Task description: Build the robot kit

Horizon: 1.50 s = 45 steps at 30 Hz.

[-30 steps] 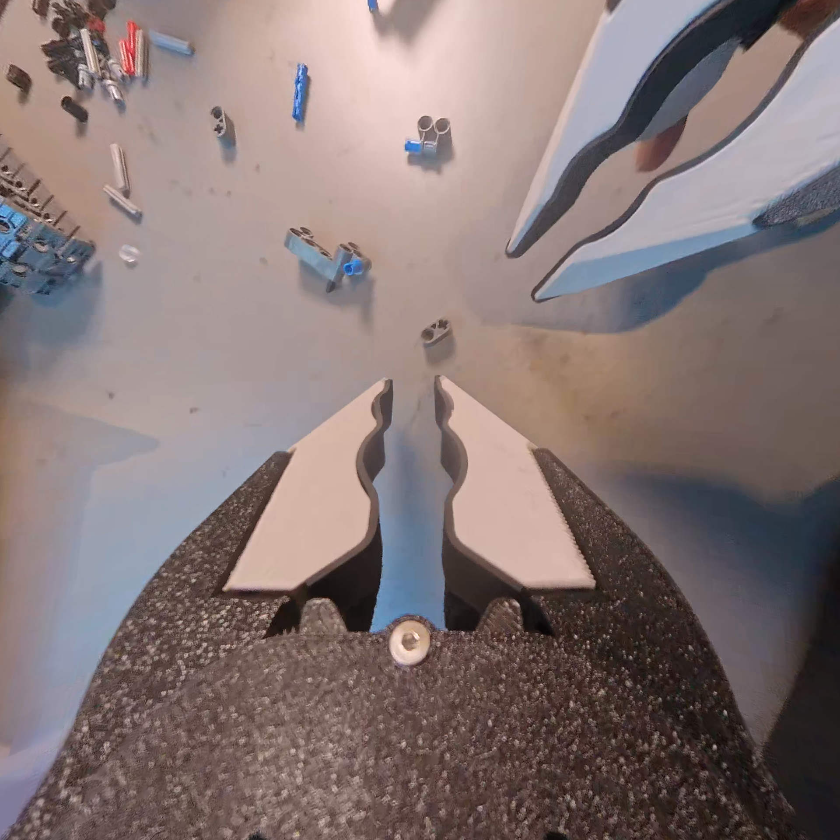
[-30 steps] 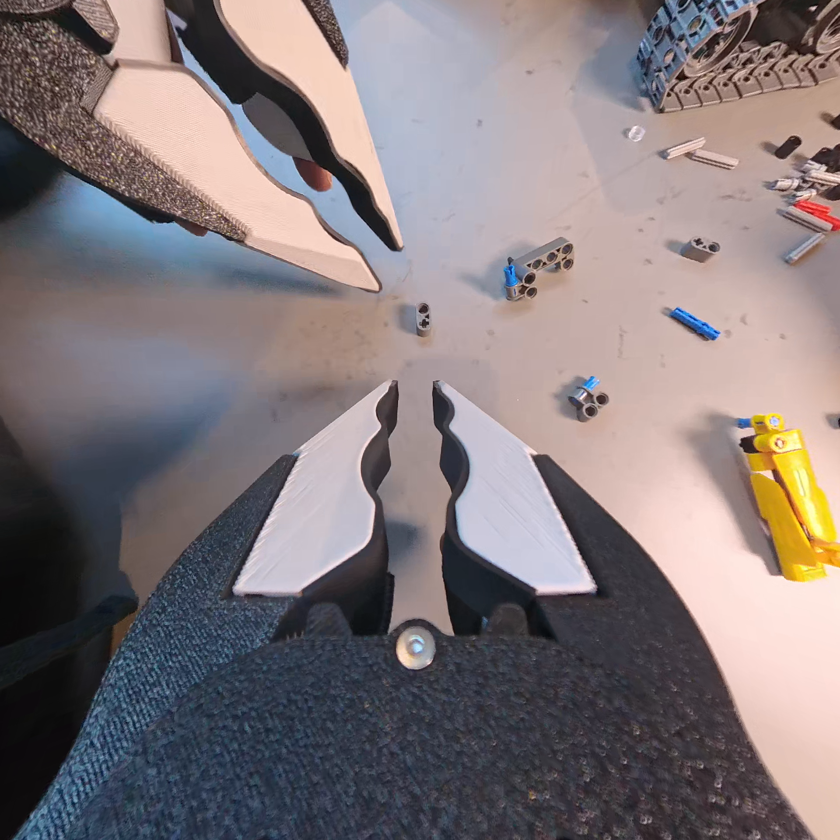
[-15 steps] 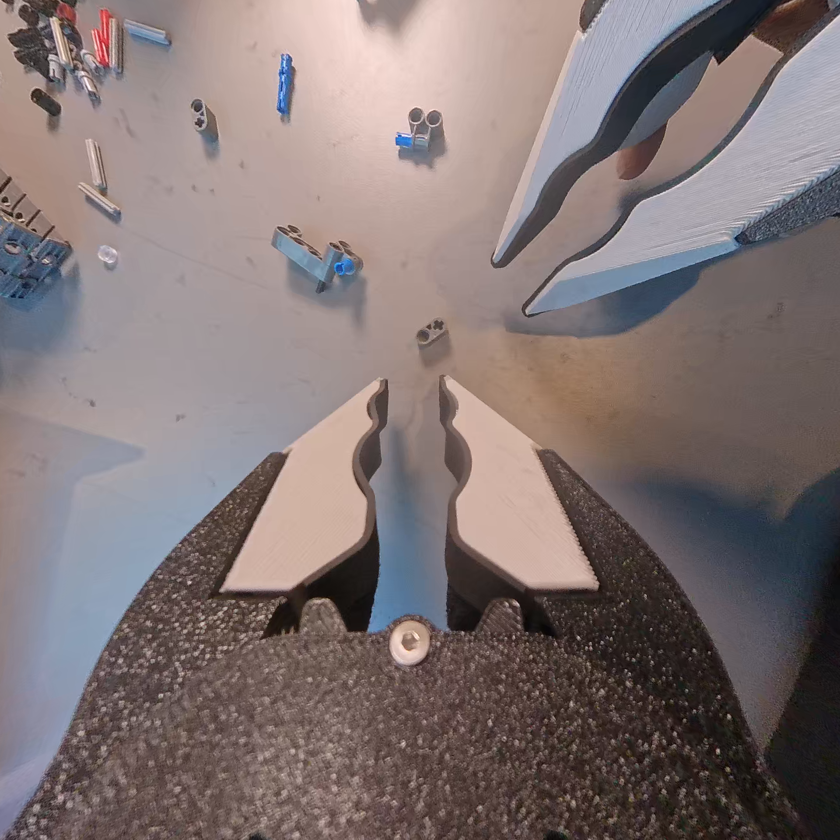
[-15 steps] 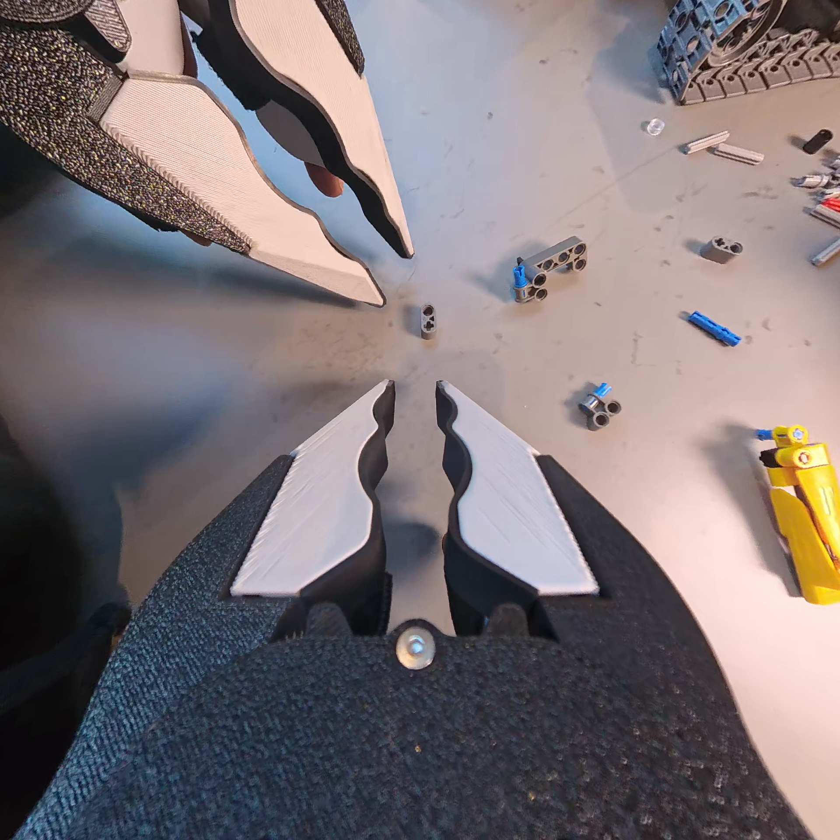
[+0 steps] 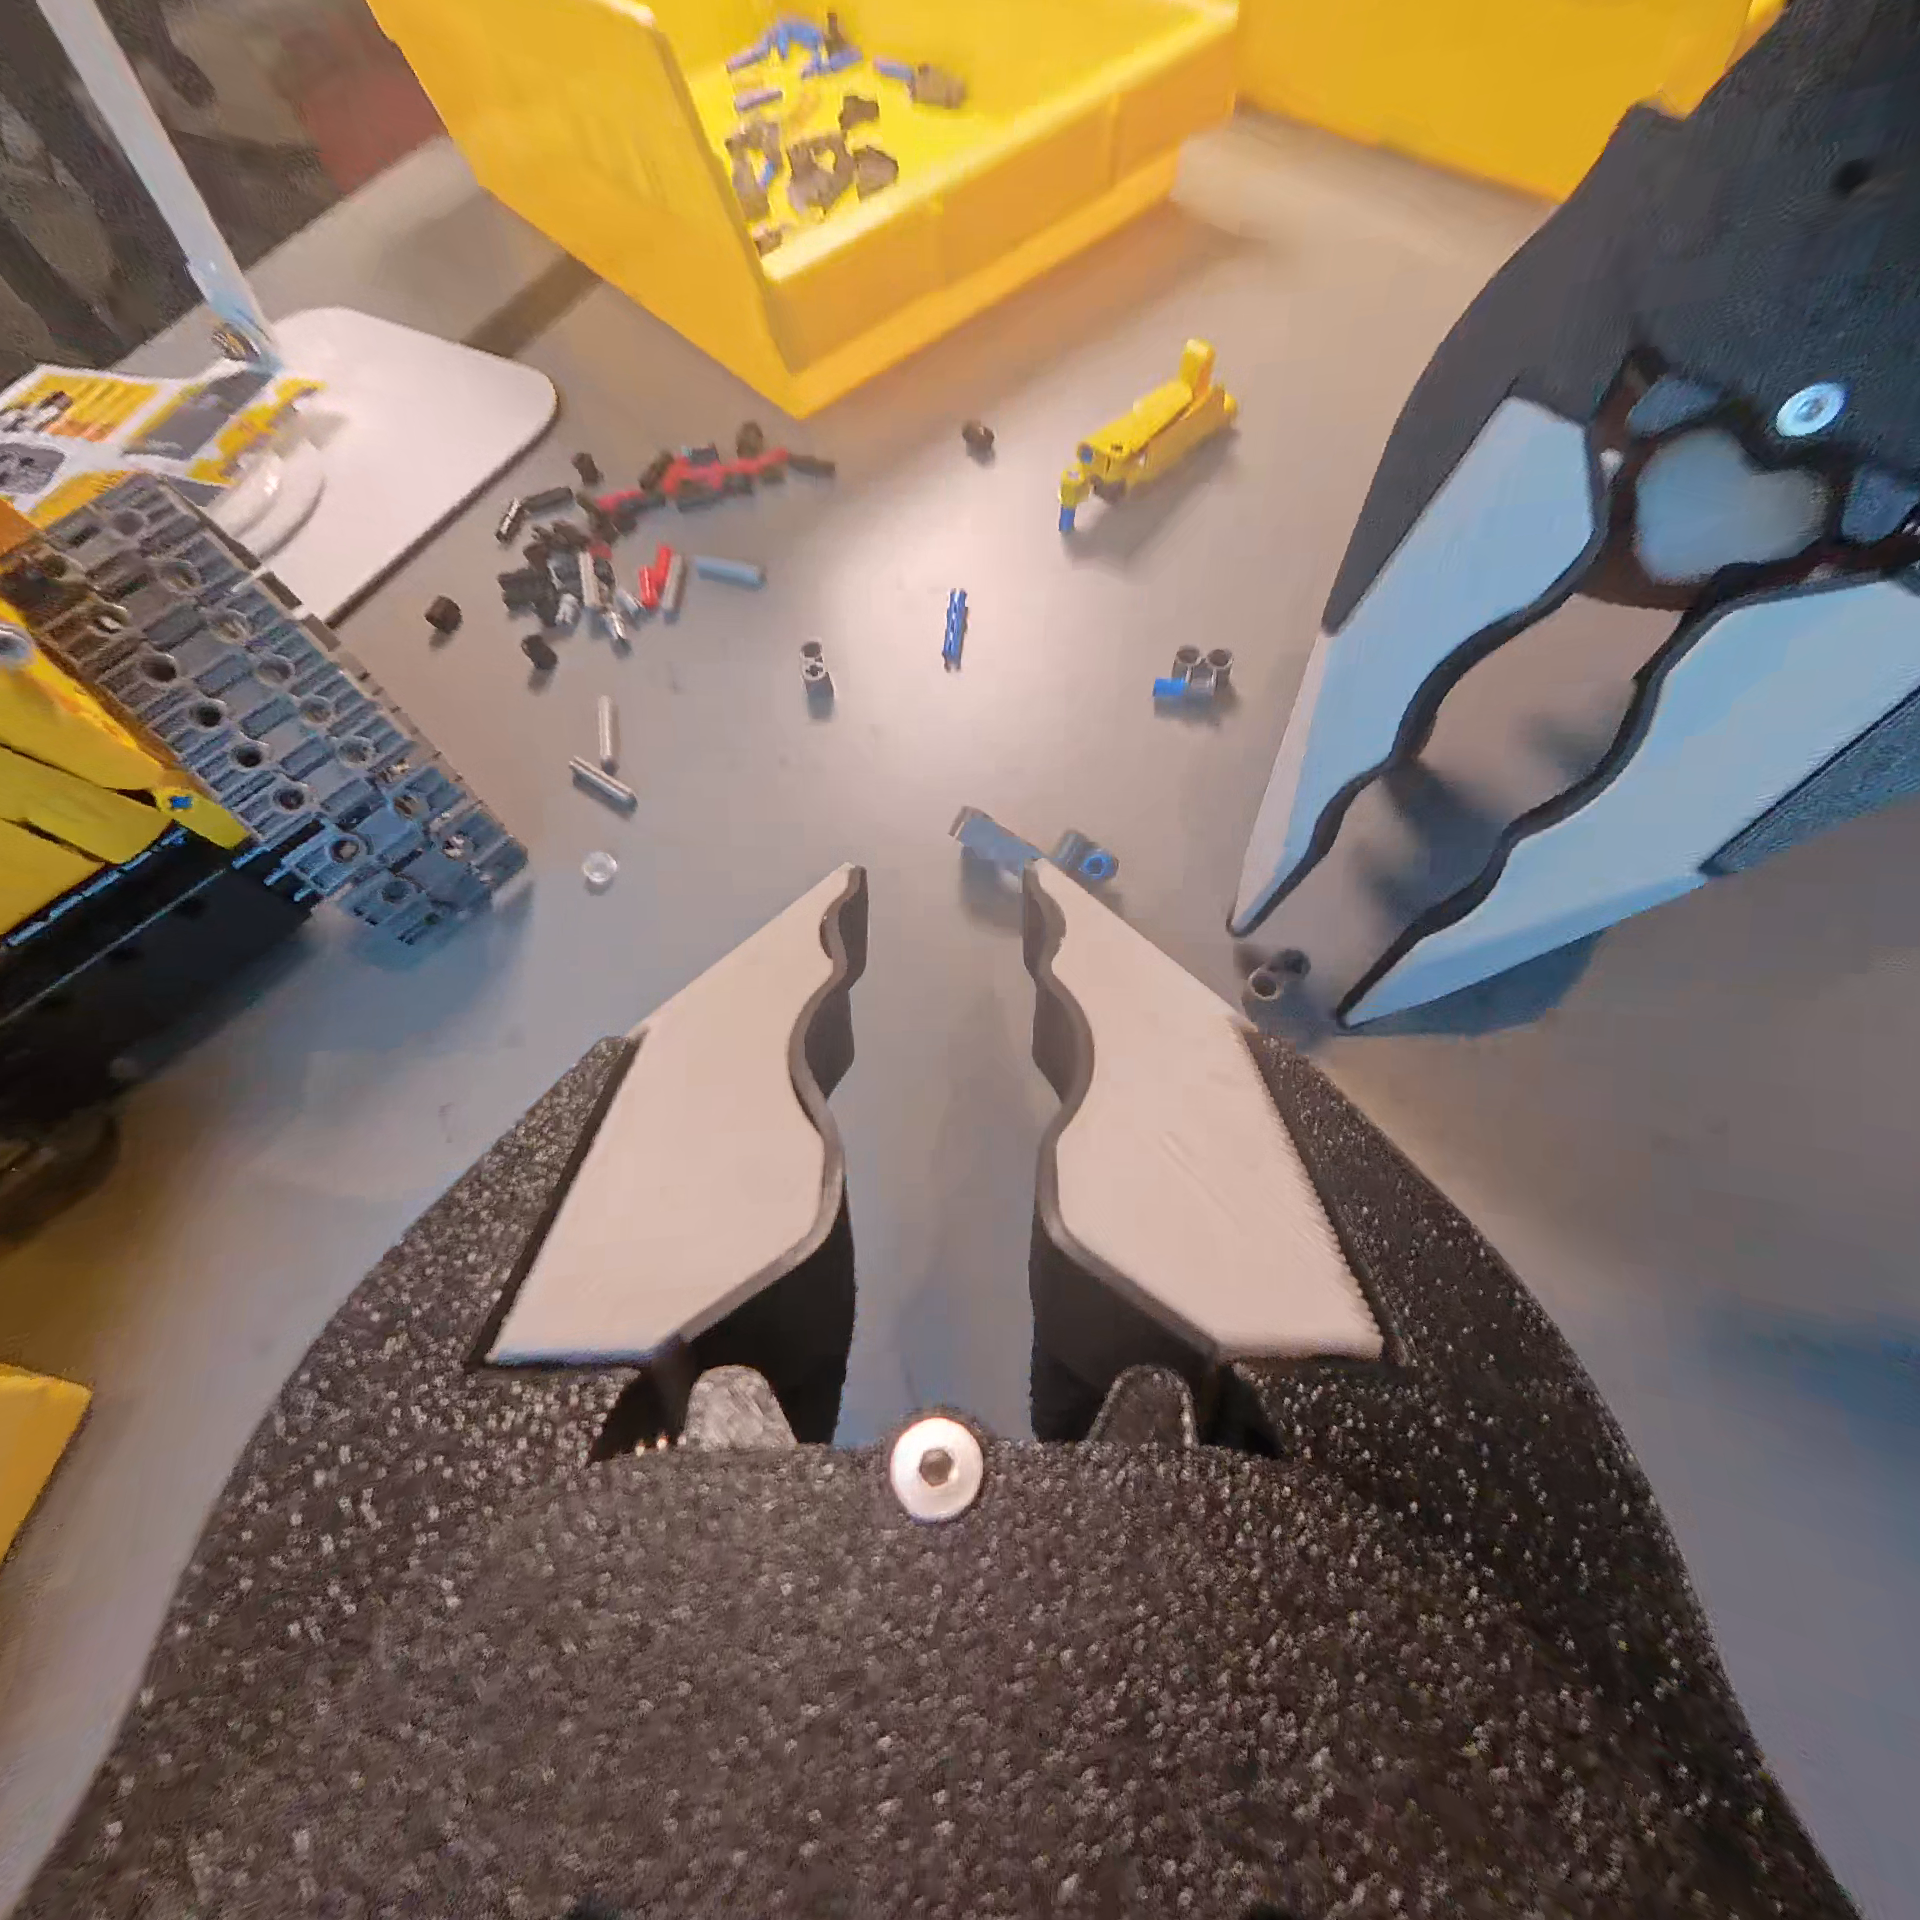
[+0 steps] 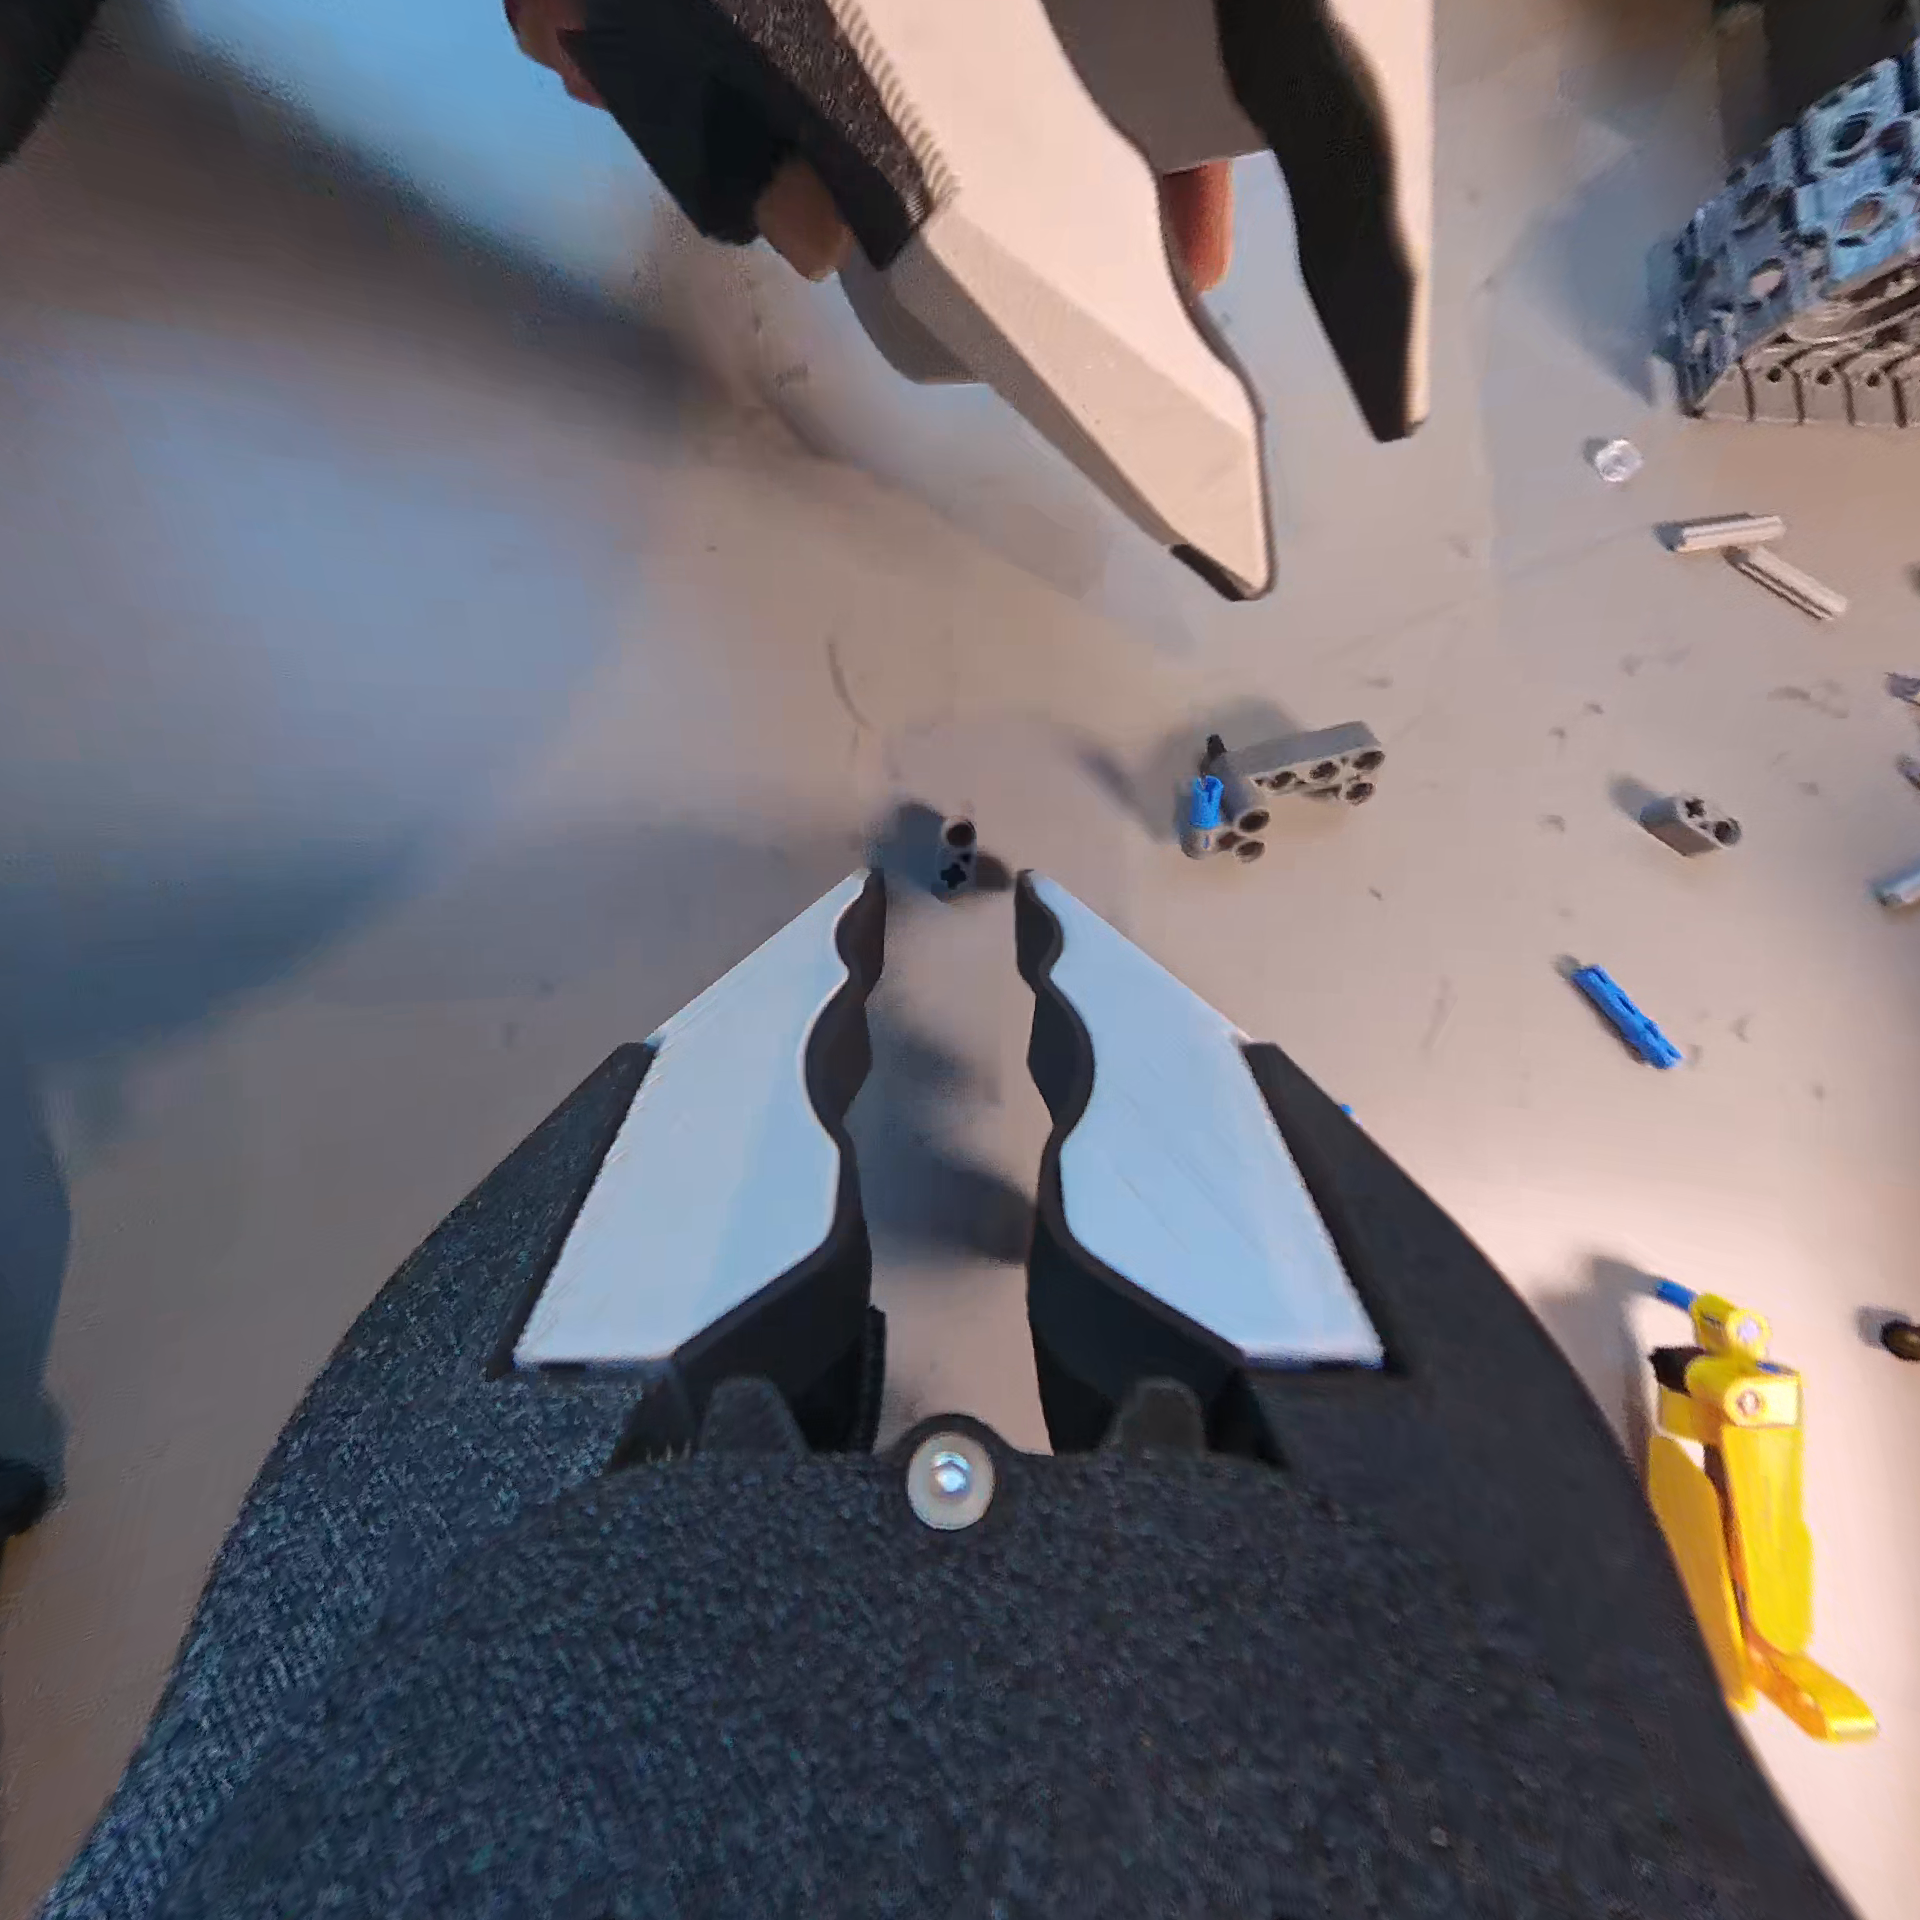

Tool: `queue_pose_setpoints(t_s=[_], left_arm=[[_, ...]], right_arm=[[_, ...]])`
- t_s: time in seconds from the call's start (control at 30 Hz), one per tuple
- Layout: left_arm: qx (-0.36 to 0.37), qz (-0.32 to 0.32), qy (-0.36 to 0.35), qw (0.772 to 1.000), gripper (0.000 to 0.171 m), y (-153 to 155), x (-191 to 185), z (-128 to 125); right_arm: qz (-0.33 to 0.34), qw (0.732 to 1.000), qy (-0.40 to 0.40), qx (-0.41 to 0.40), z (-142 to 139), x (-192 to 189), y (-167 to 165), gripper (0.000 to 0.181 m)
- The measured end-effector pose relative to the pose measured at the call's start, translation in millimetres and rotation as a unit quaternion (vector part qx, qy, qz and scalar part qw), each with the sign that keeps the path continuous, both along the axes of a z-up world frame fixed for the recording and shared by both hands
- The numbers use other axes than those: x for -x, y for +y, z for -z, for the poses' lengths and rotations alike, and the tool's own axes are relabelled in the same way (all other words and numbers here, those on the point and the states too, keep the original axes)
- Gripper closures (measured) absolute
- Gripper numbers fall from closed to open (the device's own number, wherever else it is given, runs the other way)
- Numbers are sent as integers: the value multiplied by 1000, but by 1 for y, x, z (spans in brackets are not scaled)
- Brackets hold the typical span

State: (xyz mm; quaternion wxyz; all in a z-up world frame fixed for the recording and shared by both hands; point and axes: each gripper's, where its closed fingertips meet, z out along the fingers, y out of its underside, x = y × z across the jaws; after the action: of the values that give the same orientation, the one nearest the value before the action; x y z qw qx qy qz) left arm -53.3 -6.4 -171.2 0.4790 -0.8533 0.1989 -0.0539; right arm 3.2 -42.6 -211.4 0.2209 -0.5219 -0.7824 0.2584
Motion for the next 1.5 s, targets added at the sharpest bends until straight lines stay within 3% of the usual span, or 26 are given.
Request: queue_pose_setpoints(t_s=[0.07,0.17,0.27,0.4,0.47,0.63,0.8,1.0,1.3,1.37,1.5], left_arm=[[-24,6,7,1000,142,-1,2,-3],[-30,24,6,999,143,-6,-1,0],[-16,27,4,999,143,-7,-3,9],[-10,42,22,999,142,-5,-8,14],[-5,47,21,999,141,-4,-12,15],[4,59,44,997,143,-2,-17,22],[38,78,103,991,148,2,-17,39],[40,83,117,989,171,10,-20,42],[44,58,112,991,171,15,4,42],[39,52,110,992,170,14,7,42],[32,41,114,992,159,13,11,41]], right_arm=[[-32,999,-2,-3,0,1,-5,173],[-117,992,2,-47,-4,-10,4,174],[-171,985,3,-4,-10,-31,6,174],[-151,989,-5,0,0,-34,17,171],[-149,989,9,13,-8,-35,18,158],[-79,992,91,23,-45,-30,59,157],[-58,994,93,-23,-31,-27,89,157],[-54,992,114,-29,-20,-16,86,157],[-43,994,98,-11,-10,-23,89,157],[-41,995,88,2,-9,-25,88,149],[-41,995,88,-9,-7,-24,87,146]])
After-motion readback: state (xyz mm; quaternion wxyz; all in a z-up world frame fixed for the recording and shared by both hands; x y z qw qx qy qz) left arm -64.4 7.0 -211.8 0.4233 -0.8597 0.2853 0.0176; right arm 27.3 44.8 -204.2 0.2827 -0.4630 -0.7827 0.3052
